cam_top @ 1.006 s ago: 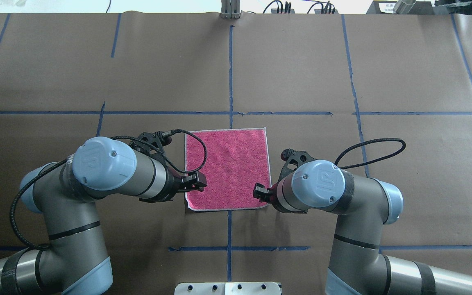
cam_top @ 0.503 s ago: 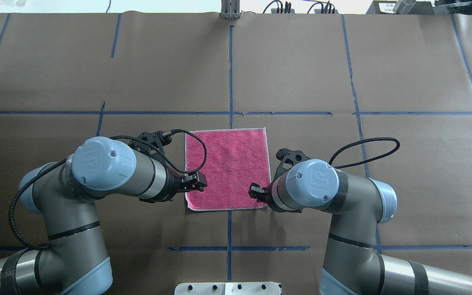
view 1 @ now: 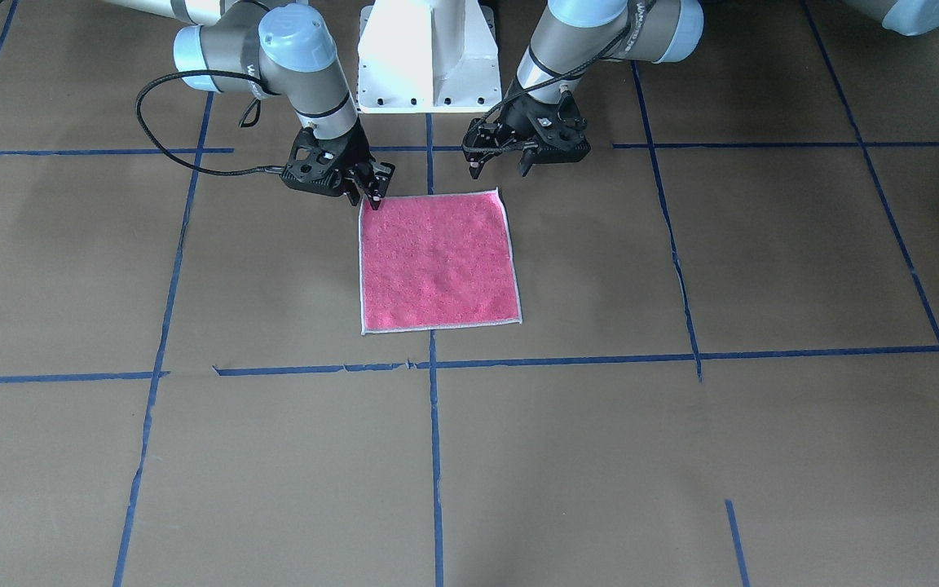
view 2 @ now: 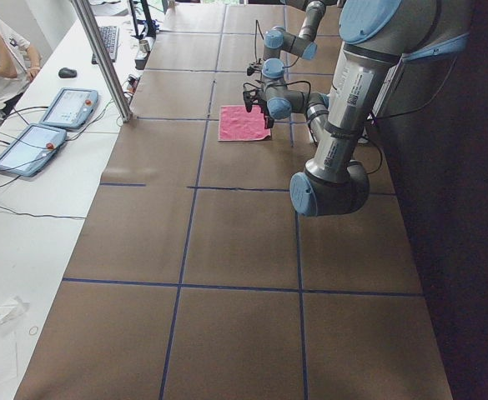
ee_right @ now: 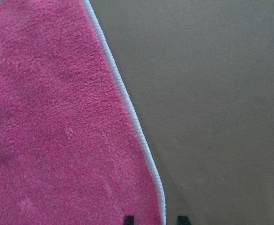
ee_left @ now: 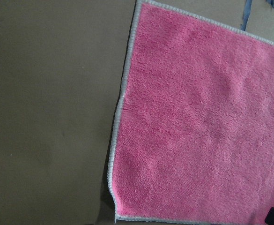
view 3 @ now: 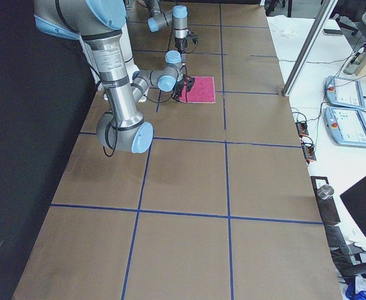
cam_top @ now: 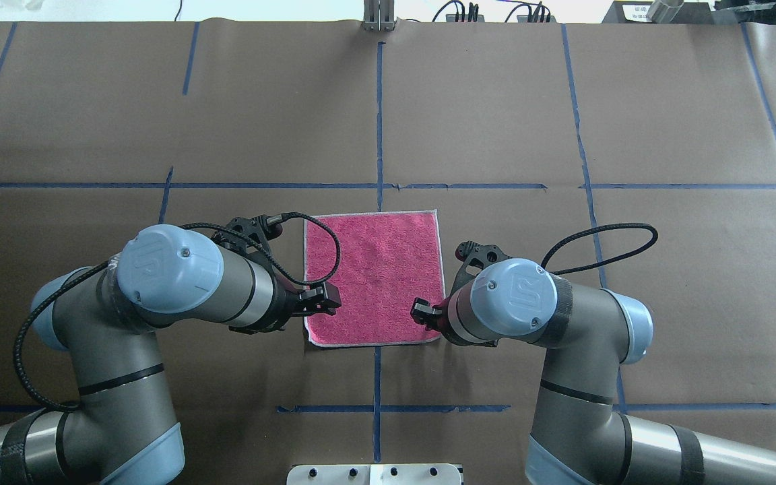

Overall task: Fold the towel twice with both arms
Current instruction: 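Lower both grippers and pinch the towel's near corners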

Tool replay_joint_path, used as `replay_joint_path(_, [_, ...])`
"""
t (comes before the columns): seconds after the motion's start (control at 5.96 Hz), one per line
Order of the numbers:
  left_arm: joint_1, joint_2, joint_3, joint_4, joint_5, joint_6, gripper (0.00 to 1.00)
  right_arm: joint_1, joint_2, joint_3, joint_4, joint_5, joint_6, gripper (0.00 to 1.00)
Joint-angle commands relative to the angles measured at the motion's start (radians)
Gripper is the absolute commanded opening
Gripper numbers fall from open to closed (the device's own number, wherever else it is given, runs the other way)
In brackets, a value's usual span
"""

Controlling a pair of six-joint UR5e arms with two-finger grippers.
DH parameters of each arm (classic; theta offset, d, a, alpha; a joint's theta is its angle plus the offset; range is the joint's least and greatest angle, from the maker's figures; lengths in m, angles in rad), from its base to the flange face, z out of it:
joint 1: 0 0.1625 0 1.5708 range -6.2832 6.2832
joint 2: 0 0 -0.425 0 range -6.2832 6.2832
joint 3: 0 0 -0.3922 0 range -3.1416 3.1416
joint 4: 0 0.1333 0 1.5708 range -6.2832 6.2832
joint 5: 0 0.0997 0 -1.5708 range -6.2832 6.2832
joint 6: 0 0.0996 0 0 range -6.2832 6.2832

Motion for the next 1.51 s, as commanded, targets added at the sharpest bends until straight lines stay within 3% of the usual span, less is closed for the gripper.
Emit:
replay_joint_path(0.0, [0.000,0.000,-0.001,0.000,0.000,0.000,0.86,0.002,-0.003,0.001,-0.002,0.000,0.000,0.15])
replay_joint_path(0.34, [0.000,0.000,0.001,0.000,0.000,0.000,0.86,-0.001,-0.003,-0.002,-0.002,0.000,0.000,0.02])
replay_joint_path(1.17, [0.050,-0.014,0.080,0.002,0.005,-0.044,0.86,0.010,0.000,0.035,0.000,0.002,0.000,0.00])
replay_joint_path(1.34, [0.051,-0.014,0.088,0.003,0.019,-0.044,0.82,0.011,0.000,0.035,0.000,0.002,0.000,0.00])
